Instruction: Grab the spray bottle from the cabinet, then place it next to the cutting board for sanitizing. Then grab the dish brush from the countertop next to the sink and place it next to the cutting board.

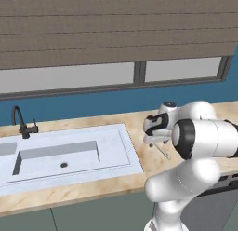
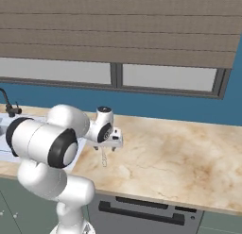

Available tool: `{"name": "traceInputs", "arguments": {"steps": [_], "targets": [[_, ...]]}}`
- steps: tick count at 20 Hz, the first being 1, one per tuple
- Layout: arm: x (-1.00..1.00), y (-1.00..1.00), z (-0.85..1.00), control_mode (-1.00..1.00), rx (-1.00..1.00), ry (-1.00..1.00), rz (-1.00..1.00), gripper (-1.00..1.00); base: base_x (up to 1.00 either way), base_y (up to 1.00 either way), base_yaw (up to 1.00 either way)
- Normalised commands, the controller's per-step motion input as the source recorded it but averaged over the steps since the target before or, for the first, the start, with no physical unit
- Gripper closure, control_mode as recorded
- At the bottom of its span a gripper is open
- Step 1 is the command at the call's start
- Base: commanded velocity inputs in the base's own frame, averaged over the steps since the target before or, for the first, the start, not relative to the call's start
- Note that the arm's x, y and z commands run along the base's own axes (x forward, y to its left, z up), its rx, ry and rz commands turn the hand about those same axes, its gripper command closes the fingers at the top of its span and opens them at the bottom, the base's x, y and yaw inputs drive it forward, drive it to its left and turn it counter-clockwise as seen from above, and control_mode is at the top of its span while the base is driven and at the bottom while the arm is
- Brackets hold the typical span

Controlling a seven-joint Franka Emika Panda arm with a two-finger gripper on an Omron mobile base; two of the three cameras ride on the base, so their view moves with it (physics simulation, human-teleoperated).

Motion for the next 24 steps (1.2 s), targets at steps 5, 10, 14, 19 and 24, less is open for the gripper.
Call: {"name": "traceInputs", "arguments": {"steps": [5,10,14,19,24], "targets": [[0.29,0.0,-0.41,-1.0,0.0,0.0,0.11,-1.0,0.0,0.0,0.0],[0.3,0.0,-0.46,-1.0,0.0,0.0,0.12,1.0,0.0,0.0,0.0],[0.04,0.0,-0.41,-1.0,0.0,0.0,0.1,1.0,0.0,0.0,0.0],[-0.02,0.0,-0.32,-1.0,0.0,-0.04,0.09,1.0,0.0,0.0,0.0],[-0.51,0.0,0.21,-1.0,0.0,-0.21,0.03,1.0,0.0,0.0,0.0]]}}
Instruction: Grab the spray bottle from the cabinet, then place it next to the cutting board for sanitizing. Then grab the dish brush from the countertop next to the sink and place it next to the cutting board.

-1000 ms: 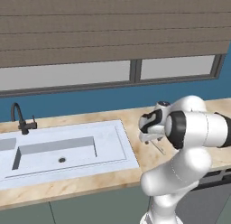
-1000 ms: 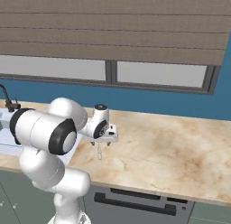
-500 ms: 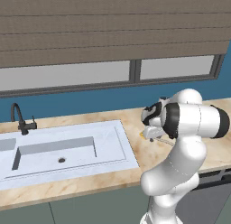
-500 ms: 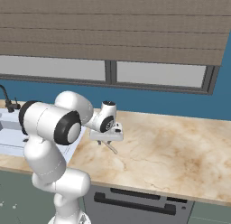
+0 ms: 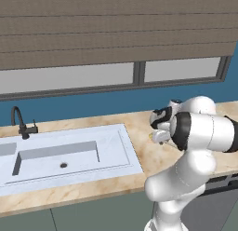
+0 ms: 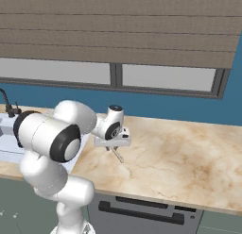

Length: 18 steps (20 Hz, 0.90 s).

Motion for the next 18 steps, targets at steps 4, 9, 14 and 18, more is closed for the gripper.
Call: {"name": "traceInputs", "arguments": {"steps": [4,9,14,18], "targets": [[-0.74,0.01,0.65,-1.0,0.04,-0.28,0.0,1.0,0.0,0.0,0.0],[-0.54,0.06,0.78,-1.0,0.09,-0.38,0.0,1.0,0.0,0.0,0.0],[-0.33,0.0,1.0,-1.0,-0.02,-0.31,0.0,1.0,0.0,0.0,0.0],[-0.23,0.0,1.0,-1.0,-0.03,-0.24,0.0,1.0,0.0,0.0,0.0]]}}
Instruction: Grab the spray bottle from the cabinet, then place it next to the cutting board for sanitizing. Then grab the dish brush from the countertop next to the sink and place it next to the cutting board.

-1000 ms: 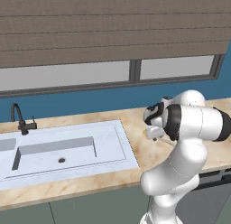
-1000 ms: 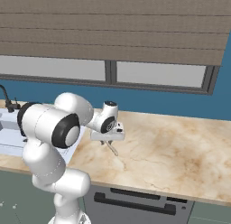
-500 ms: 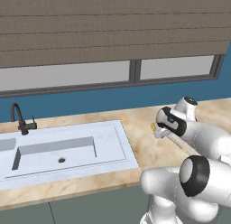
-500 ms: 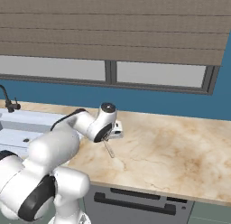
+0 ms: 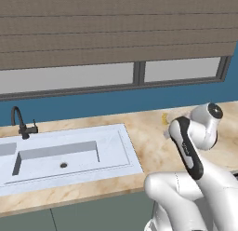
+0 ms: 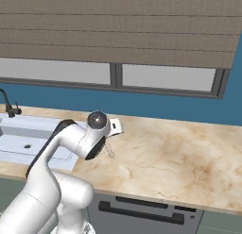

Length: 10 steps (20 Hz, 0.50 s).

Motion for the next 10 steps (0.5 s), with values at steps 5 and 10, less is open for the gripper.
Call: {"name": "traceInputs", "arguments": {"steps": [5,10], "targets": [[-0.02,0.0,1.0,-1.0,0.0,-0.08,0.02,1.0,0.0,0.0,0.0],[-0.24,-0.1,1.0,-1.0,0.0,-0.07,0.02,1.0,0.0,0.0,0.0]]}}
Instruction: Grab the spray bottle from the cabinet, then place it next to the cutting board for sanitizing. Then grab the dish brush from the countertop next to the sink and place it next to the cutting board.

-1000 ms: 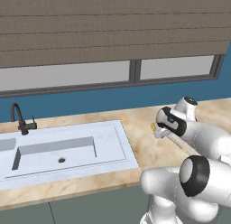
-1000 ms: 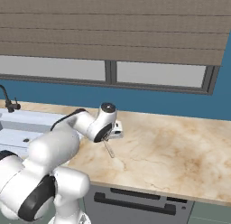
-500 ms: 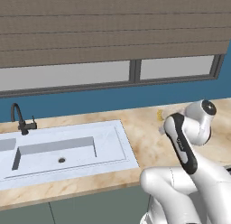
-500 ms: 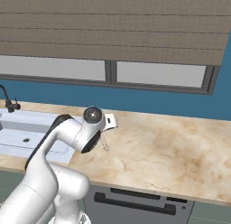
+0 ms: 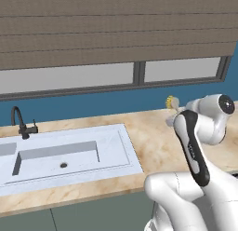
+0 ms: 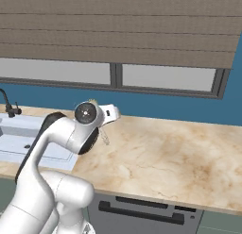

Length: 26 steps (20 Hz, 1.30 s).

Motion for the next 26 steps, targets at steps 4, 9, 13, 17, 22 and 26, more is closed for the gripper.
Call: {"name": "traceInputs", "arguments": {"steps": [4,9,13,17,22,26], "targets": [[-0.44,-0.16,1.0,-1.0,0.0,0.0,0.0,1.0,0.0,0.0,0.0],[-0.48,-0.05,0.98,-1.0,-0.01,0.14,0.01,1.0,0.0,0.0,0.0],[-0.23,0.0,0.46,-1.0,0.0,0.14,0.0,1.0,0.0,0.0,0.0],[-0.31,0.01,-0.01,-1.0,0.0,0.0,0.0,1.0,0.0,0.0,0.0],[-0.59,0.43,-0.28,-1.0,-0.02,0.04,0.0,1.0,0.0,0.0,0.0],[-0.1,0.22,-0.08,1.0,-0.04,0.03,0.0,1.0,-0.26,0.34,0.0]]}}
